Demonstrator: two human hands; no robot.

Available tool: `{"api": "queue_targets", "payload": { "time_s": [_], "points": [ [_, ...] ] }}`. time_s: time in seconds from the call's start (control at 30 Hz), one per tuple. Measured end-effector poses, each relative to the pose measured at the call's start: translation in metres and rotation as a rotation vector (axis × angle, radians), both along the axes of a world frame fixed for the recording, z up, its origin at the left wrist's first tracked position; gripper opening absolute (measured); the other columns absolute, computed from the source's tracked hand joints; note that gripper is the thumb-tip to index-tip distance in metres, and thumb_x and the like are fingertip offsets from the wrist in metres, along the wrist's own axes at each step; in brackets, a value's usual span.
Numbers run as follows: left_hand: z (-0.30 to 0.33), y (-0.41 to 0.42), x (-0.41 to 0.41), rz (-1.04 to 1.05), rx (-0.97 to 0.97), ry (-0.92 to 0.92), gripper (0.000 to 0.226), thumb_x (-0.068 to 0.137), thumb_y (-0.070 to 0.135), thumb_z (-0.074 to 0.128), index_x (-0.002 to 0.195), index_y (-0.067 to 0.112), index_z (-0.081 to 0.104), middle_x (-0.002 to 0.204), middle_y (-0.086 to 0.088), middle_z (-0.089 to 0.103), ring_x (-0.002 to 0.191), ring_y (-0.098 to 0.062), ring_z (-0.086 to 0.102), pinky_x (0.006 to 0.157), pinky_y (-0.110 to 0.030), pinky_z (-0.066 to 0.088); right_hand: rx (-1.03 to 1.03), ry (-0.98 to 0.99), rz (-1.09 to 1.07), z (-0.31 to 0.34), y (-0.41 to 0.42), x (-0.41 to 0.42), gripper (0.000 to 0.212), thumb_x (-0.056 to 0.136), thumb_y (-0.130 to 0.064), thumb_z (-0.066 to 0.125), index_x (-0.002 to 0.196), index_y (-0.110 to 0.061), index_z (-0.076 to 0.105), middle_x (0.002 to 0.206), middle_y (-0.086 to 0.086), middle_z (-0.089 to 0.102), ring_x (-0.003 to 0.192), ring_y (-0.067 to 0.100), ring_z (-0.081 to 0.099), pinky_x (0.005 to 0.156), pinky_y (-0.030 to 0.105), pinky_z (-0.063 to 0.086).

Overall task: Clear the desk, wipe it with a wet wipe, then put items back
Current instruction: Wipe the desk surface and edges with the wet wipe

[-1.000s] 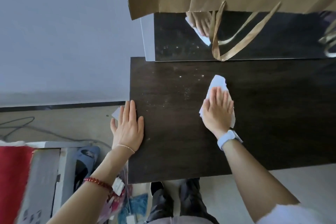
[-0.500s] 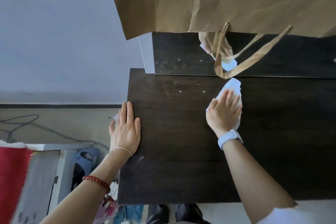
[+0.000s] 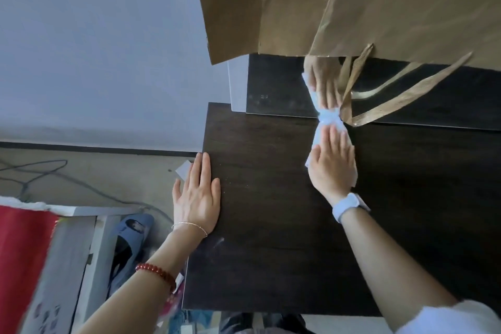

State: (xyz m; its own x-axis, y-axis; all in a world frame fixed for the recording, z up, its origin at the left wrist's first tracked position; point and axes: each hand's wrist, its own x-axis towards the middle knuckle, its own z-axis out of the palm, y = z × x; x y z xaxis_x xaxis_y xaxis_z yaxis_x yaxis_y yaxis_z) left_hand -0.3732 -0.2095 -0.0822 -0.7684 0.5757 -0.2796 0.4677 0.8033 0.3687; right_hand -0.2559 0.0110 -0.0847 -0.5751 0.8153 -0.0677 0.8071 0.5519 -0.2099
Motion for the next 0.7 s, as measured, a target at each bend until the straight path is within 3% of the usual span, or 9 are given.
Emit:
{"api": "queue_targets", "payload": {
  "time_s": [0.1,0.17,0.3,0.37,0.47,0.53,0.6,0.7],
  "points": [
    [0.0,0.001,0.001,0.001,0.026,-0.014,0.058,0.091,0.04,0.009,0.144,0.021,-0.002,0.155,-0.001,0.007,0.139,-0.019,0.019,0.113,-0.046,0.018,-0.024,0.024,-0.139,0.007,-0.008,-0.019,0.053,0.09,-0.025,0.025,0.141,-0.009,0.025,0.148,0.016,0.027,0.137,0.034,0.019,0.112,0.049,0.017],
    [0.001,0.001,0.001,0.005,0.065,-0.035,0.054,0.095,0.036,0.016,0.145,0.02,0.0,0.155,-0.001,0.007,0.135,-0.024,0.029,0.107,-0.045,0.029,-0.027,0.052,0.06,0.011,-0.032,-0.049,0.057,0.083,-0.027,0.023,0.136,-0.008,0.034,0.14,0.018,0.038,0.131,0.036,0.029,0.107,0.051,0.025],
    [0.005,0.001,0.0,0.046,0.114,-0.095,0.054,0.096,0.031,0.024,0.145,0.023,0.002,0.155,0.005,0.004,0.123,-0.031,0.043,0.087,-0.042,0.045,-0.2,-0.007,0.48,0.012,-0.074,-0.077,0.051,0.096,-0.025,0.023,0.145,-0.019,0.011,0.156,0.0,0.006,0.143,0.021,-0.002,0.114,0.044,-0.001],
    [0.007,0.001,0.0,0.05,0.121,-0.102,0.054,0.096,0.032,0.024,0.145,0.024,0.002,0.155,0.006,0.004,0.121,-0.032,0.045,0.086,-0.042,0.046,-0.166,-0.007,0.557,0.009,-0.062,-0.061,0.05,0.096,-0.028,0.018,0.145,-0.018,0.016,0.155,0.0,0.013,0.143,0.02,0.005,0.114,0.042,0.003],
    [0.008,0.002,0.001,0.061,0.133,-0.101,0.053,0.096,0.032,0.024,0.145,0.024,0.001,0.155,0.006,0.004,0.121,-0.032,0.044,0.087,-0.042,0.047,0.003,0.049,0.322,0.003,-0.036,-0.029,0.058,0.09,-0.033,0.013,0.141,-0.014,0.029,0.149,0.009,0.03,0.138,0.03,0.024,0.11,0.048,0.024],
    [0.007,0.002,0.001,0.061,0.145,-0.092,0.054,0.097,0.031,0.024,0.145,0.023,0.002,0.155,0.005,0.004,0.123,-0.031,0.043,0.089,-0.043,0.046,-0.022,-0.023,0.165,0.0,-0.031,-0.026,0.054,0.093,-0.032,0.012,0.145,-0.016,0.016,0.154,0.009,0.017,0.141,0.028,0.012,0.113,0.047,0.014],
    [0.007,0.003,0.001,0.064,0.158,-0.092,0.054,0.097,0.03,0.025,0.145,0.022,0.003,0.155,0.003,0.005,0.127,-0.03,0.039,0.091,-0.042,0.045,-0.079,-0.024,0.19,0.003,-0.041,-0.041,0.052,0.097,-0.027,0.022,0.146,-0.017,0.008,0.155,0.007,0.008,0.143,0.027,0.003,0.115,0.046,0.005],
    [0.005,0.001,-0.001,0.057,0.178,-0.106,0.054,0.097,0.028,0.026,0.145,0.019,0.002,0.155,0.002,0.004,0.136,-0.026,0.027,0.097,-0.042,0.041,-0.101,0.016,0.451,0.005,-0.06,-0.072,0.053,0.097,-0.023,0.028,0.146,-0.018,0.009,0.156,0.003,0.006,0.143,0.024,-0.001,0.115,0.045,0.002]
  ]
}}
